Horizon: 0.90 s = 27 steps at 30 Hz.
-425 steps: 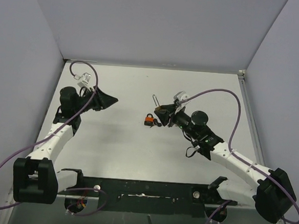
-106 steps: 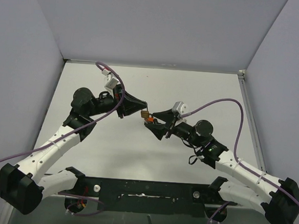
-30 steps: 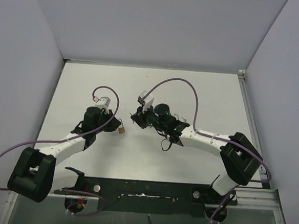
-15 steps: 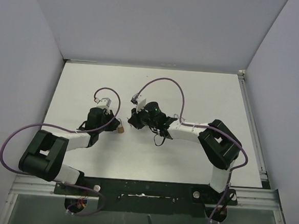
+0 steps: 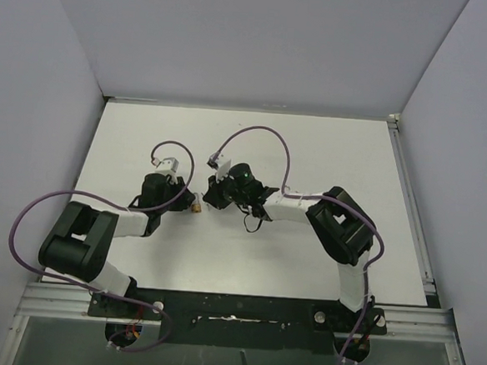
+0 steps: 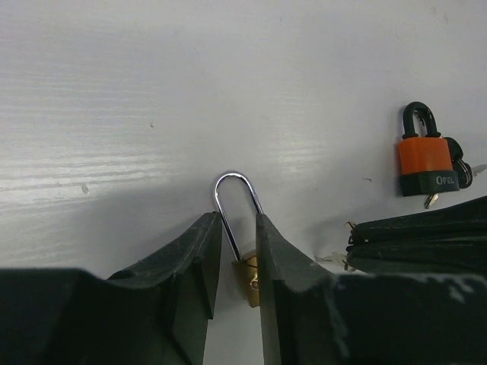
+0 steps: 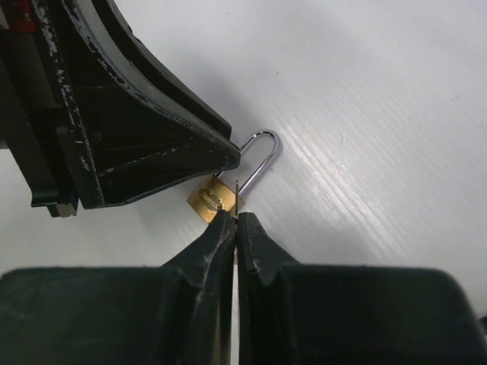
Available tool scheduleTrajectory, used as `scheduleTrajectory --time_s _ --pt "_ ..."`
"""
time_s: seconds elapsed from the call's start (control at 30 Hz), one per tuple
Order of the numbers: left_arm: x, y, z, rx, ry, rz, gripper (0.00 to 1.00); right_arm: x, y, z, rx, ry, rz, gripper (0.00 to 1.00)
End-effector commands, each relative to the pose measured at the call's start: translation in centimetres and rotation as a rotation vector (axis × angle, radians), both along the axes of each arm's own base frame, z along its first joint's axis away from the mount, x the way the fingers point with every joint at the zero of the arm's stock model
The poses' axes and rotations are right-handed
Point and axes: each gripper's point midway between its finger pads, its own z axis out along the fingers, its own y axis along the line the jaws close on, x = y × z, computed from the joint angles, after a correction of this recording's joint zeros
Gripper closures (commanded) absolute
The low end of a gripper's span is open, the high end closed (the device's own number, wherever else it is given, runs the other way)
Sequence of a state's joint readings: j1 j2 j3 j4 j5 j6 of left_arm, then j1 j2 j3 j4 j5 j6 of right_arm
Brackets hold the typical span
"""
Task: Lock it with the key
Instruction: Place the lock at the center of the board, then place the key at the center of the board.
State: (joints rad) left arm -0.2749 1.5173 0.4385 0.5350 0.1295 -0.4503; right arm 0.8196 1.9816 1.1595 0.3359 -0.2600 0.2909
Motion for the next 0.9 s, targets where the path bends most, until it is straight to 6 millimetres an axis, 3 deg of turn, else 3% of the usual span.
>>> scheduleTrajectory --time_s 0.0,0.33,0.63,0.73,0.87 --pt "2.5 -0.5 2.5 -0.030 -0.115 -0.020 0.75 1.5 1.5 2.4 0.075 -0.038 0.011 1.00" --pt "3.3 -0.5 3.0 -0.050 -0.137 -0.023 0.67 2.2 1.3 0.9 0.069 -0.009 0.003 1.00" --pt "2.8 0.0 4.4 -0.038 -0.169 -0.010 0.65 2.9 1.8 -0.4 0.055 0.009 0.003 0.99" --pt "2.6 0.2 5.0 -0.033 -0.182 -0.009 0.65 3.0 1.9 -0.8 0.049 0.017 0.005 0.87" --pt "2.3 0.5 5.7 -0.027 -0.198 0.000 0.64 3.2 1.8 -1.3 0.039 0.019 -0.006 0.82"
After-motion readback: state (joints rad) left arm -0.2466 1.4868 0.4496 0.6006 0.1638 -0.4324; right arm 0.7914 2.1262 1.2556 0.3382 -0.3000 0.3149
